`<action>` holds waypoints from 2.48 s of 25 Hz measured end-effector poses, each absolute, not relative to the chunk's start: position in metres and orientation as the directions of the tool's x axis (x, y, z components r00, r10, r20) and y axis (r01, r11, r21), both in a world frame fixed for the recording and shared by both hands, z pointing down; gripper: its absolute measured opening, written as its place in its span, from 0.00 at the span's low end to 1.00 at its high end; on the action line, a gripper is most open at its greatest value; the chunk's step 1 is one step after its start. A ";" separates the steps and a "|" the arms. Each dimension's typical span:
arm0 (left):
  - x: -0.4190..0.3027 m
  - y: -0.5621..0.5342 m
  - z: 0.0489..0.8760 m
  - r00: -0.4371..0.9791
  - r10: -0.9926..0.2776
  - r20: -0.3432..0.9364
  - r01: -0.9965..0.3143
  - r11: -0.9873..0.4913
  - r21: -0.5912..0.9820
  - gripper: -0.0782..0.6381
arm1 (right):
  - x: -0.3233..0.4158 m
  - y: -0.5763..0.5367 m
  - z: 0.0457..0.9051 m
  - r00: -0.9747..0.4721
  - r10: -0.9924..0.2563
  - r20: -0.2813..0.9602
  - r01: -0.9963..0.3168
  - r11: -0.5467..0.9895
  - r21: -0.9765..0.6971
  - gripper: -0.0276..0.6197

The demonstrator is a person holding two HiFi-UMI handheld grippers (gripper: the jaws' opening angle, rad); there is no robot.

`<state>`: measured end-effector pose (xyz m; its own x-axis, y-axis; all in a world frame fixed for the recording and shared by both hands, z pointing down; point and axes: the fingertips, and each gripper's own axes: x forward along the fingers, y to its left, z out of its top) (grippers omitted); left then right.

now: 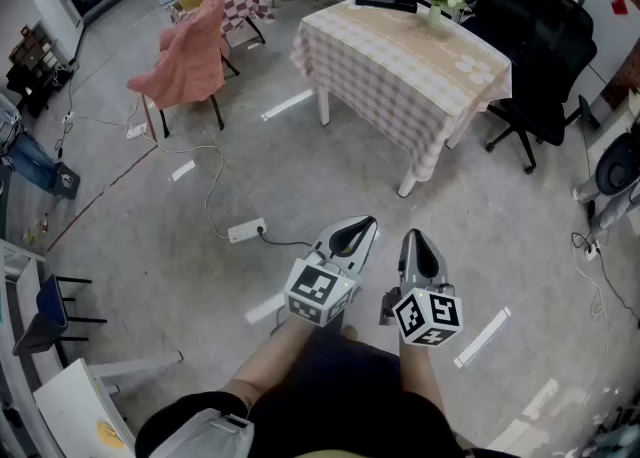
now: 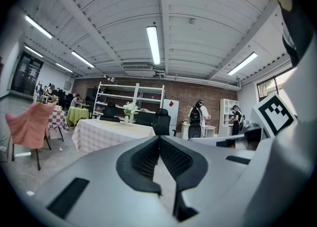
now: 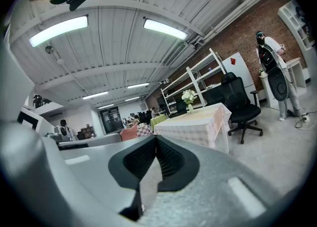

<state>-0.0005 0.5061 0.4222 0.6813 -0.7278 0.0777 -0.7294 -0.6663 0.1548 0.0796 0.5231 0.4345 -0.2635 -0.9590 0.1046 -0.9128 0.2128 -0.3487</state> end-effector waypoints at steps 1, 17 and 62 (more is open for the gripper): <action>-0.001 0.498 0.423 0.682 -0.728 0.077 -0.729 -0.666 0.156 0.13 | 0.079 0.516 0.436 -0.261 -0.959 0.108 -0.914 0.209 -0.349 0.05; -0.015 0.344 0.409 0.683 -0.728 0.067 -0.727 -0.668 0.157 0.13 | 0.071 0.362 0.428 -0.236 -0.965 0.119 -0.919 0.181 -0.350 0.05; -0.055 0.103 0.431 0.707 -0.691 0.154 -0.707 -0.690 0.153 0.13 | 0.034 0.120 0.444 -0.182 -0.965 0.190 -0.943 0.117 -0.311 0.05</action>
<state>-0.0555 0.1025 0.4308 0.7067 -0.6906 0.1535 -0.7075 -0.6899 0.1532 0.0340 0.1200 0.4442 -0.1822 -0.9647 0.1902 -0.9432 0.1169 -0.3109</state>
